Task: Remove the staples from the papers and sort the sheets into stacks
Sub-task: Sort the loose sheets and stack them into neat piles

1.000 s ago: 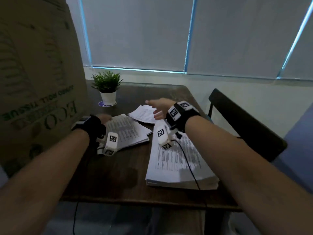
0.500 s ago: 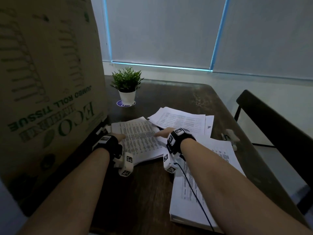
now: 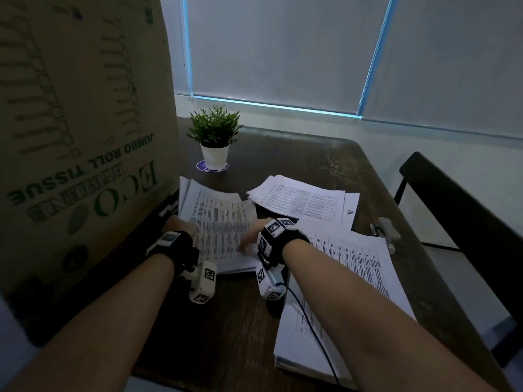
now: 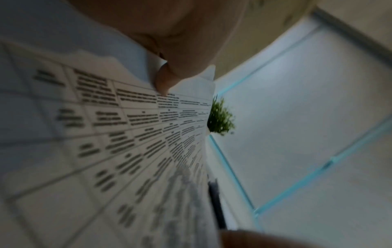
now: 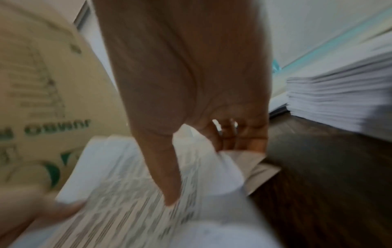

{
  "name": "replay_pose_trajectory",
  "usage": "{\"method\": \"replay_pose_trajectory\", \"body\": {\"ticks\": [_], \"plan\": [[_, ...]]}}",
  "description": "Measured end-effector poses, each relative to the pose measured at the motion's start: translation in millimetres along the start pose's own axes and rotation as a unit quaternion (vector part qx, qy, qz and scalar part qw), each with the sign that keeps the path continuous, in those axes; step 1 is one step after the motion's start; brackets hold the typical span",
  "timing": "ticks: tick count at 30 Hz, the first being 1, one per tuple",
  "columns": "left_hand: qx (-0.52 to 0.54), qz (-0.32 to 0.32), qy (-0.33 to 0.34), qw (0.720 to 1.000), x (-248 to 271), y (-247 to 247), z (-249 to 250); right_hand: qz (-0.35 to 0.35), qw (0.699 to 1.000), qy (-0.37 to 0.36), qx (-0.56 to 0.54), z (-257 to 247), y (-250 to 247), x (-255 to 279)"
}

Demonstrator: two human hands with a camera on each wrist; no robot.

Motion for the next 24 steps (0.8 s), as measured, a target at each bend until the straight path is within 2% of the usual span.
{"method": "replay_pose_trajectory", "body": {"ticks": [2,4,5,7,10,12,14,15,16,18,19,20,21,22,24], "plan": [[0.102,-0.001,0.037,0.994,13.7,-16.0,1.9,0.014,0.992,-0.016,-0.127,-1.4,-5.7,29.9],[0.176,0.02,0.084,0.981,25.8,-37.2,4.3,0.047,0.955,-0.051,-0.287,3.8,-16.7,48.3],[0.201,0.025,0.116,0.972,34.0,-48.0,10.0,0.078,0.924,-0.074,-0.366,6.0,-25.4,58.6],[0.234,0.014,0.19,0.953,54.4,-65.1,29.4,0.135,0.842,-0.156,-0.498,0.9,-42.5,71.8],[0.278,0.019,0.271,0.922,86.2,-84.1,63.3,0.21,0.731,-0.288,-0.581,-18.3,-74.9,108.1],[0.314,0.031,0.299,0.901,99.9,-91.7,80.6,0.258,0.708,-0.336,-0.565,-26.6,-91.6,135.1],[0.352,0.017,0.287,0.891,100.4,-86.8,84.6,0.265,0.704,-0.364,-0.549,-26.3,-89.9,139.4],[0.352,0.002,0.276,0.894,93.7,-79.3,79.7,0.253,0.709,-0.354,-0.555,-23.1,-81.2,135.6],[0.33,-0.016,0.253,0.909,82.6,-68.4,69.5,0.238,0.718,-0.334,-0.563,-18.3,-69.4,127.6],[0.271,-0.063,0.206,0.938,53.4,-40.3,42.4,0.198,0.783,-0.259,-0.529,-8.9,-39.9,105.9],[0.251,-0.075,0.186,0.947,41.0,-27.7,29.1,0.19,0.828,-0.212,-0.483,-5.9,-27.4,97.8],[0.247,-0.068,0.178,0.95,42.0,-21.2,23.2,0.195,0.854,-0.192,-0.442,-3.8,-19.3,89.7],[0.244,-0.047,0.188,0.95,51.2,-20.6,25.7,0.218,0.862,-0.183,-0.42,-3.9,-17.3,84.2],[0.239,-0.015,0.198,0.95,60.4,-23.1,31.9,0.244,0.857,-0.179,-0.418,-2.0,-18.9,82.1],[0.239,0.028,0.199,0.95,72.9,-27.1,49.0,0.268,0.833,-0.157,-0.458,4.7,-26.8,86.3]]}}
Point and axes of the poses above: each hand's wrist, its own x-axis away from the middle knuckle, its own y-axis out of the palm, z = x × y, the point moved 6 cm from there along -x, towards the middle knuckle, and after that the axes turned 10 degrees about -z, right-handed, at the moved point
